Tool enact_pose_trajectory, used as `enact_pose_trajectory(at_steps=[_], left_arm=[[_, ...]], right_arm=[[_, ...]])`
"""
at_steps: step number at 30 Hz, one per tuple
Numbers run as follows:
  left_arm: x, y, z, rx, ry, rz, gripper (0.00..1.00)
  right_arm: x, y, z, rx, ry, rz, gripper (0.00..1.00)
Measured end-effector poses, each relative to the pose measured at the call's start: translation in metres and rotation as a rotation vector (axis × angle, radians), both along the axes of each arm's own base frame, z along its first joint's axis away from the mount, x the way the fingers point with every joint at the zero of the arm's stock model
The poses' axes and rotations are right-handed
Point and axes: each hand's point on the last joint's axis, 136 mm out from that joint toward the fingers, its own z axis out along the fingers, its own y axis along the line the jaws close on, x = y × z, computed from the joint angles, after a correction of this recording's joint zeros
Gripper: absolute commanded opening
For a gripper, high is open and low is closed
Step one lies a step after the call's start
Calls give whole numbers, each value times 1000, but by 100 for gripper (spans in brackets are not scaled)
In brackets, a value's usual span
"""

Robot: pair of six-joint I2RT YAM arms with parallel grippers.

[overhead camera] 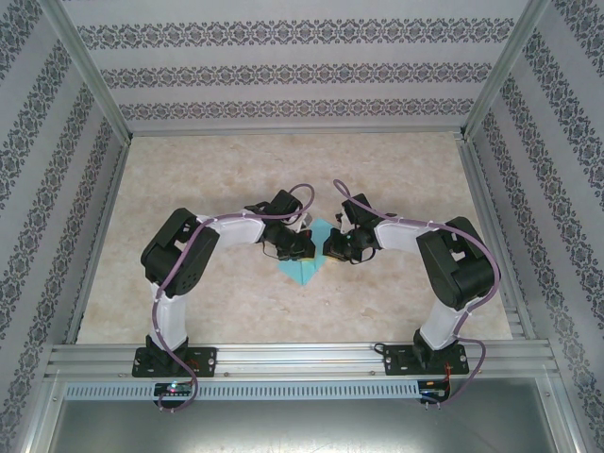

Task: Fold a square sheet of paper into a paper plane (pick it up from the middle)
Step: Fold the triangle a second time at the center of the table.

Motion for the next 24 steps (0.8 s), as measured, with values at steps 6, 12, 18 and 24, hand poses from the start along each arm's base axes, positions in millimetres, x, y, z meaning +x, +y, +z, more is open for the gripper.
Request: enact_pose_trajectory(at_steps=[6, 12, 18, 24], left_arm=[[0, 0, -5, 3, 10, 0, 5], [0, 0, -7, 5, 14, 2, 5], [0, -1, -7, 3, 13, 4, 6], [1, -1, -8, 2, 11, 3, 6]], right_arm=[[0, 0, 0, -1, -1, 2, 9], [0, 0, 0, -1, -3, 4, 9], [0, 0, 0, -1, -3, 5, 9], [0, 0, 0, -1, -3, 5, 10]])
